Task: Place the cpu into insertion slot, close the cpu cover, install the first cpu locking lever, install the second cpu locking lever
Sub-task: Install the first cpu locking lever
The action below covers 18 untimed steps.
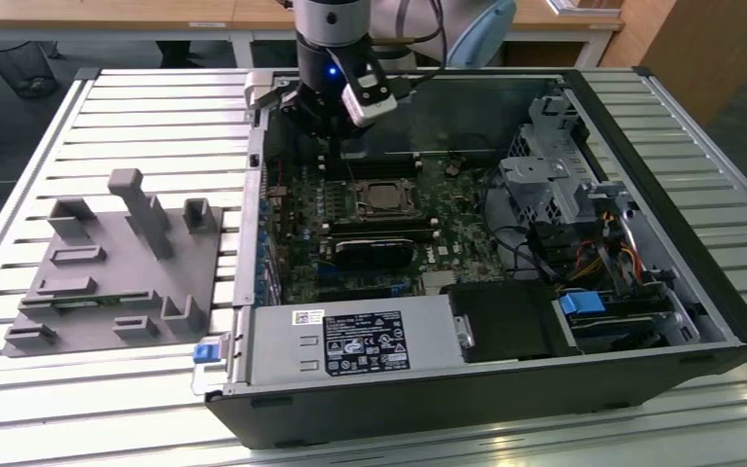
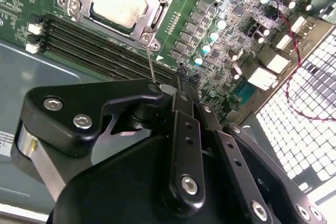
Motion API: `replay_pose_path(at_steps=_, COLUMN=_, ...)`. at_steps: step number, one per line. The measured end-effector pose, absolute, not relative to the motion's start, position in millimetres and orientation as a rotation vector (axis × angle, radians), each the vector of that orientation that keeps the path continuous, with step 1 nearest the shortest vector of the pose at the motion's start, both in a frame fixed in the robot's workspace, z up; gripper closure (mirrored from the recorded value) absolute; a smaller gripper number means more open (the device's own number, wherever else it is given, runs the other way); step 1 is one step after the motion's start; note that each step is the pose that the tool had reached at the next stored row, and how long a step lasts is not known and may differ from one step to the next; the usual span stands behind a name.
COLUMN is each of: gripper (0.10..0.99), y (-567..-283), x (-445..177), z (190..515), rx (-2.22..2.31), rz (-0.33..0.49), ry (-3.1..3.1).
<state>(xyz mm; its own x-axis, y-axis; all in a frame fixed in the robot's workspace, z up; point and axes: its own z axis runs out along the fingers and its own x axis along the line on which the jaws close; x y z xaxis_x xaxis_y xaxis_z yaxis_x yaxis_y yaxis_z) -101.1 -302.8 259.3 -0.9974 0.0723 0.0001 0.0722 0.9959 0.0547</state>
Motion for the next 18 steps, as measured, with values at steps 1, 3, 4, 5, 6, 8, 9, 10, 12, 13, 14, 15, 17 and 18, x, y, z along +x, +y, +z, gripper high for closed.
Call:
replay_pose_path(at_steps=1, gripper=0.98, y=-302.2, x=-101.4, z=259.0, rx=0.114, rz=0.086, ry=3.136)
replay_pose_path(at_steps=3, gripper=0.98, y=-300.6, x=-101.6, z=258.3, rx=0.113, rz=0.086, ry=3.136)
replay_pose_path(at_steps=4, gripper=0.98, y=-299.7, x=-101.6, z=258.0, rx=0.113, rz=0.086, ry=3.136)
replay_pose_path(at_steps=5, gripper=0.98, y=-298.8, x=-101.6, z=257.8, rx=0.113, rz=0.086, ry=3.136)
replay_pose_path(at_steps=6, gripper=0.98, y=-298.1, x=-101.6, z=257.6, rx=0.113, rz=0.086, ry=3.136)
replay_pose_path(at_steps=8, gripper=0.98, y=-297.1, x=-101.5, z=257.3, rx=0.113, rz=0.086, ry=3.136)
replay_pose_path(at_steps=9, gripper=0.98, y=-296.8, x=-101.4, z=257.1, rx=0.113, rz=0.086, ry=3.136)
replay_pose_path(at_steps=10, gripper=0.98, y=-296.8, x=-100.9, z=257.1, rx=0.113, rz=0.086, ry=3.136)
replay_pose_path(at_steps=12, gripper=0.98, y=-296.7, x=-99.4, z=256.9, rx=0.112, rz=0.086, ry=3.137)
replay_pose_path(at_steps=13, gripper=0.98, y=-296.7, x=-98.5, z=256.8, rx=0.112, rz=0.086, ry=3.136)
replay_pose_path(at_steps=14, gripper=0.98, y=-296.7, x=-97.6, z=256.8, rx=0.112, rz=0.086, ry=3.136)
replay_pose_path(at_steps=15, gripper=0.98, y=-296.7, x=-96.7, z=256.7, rx=0.112, rz=0.086, ry=3.137)
replay_pose_path(at_steps=17, gripper=0.98, y=-296.7, x=-95.0, z=256.6, rx=0.112, rz=0.086, ry=3.137)
replay_pose_path(at_steps=18, gripper=0.98, y=-296.7, x=-94.1, z=256.5, rx=0.112, rz=0.086, ry=3.137)
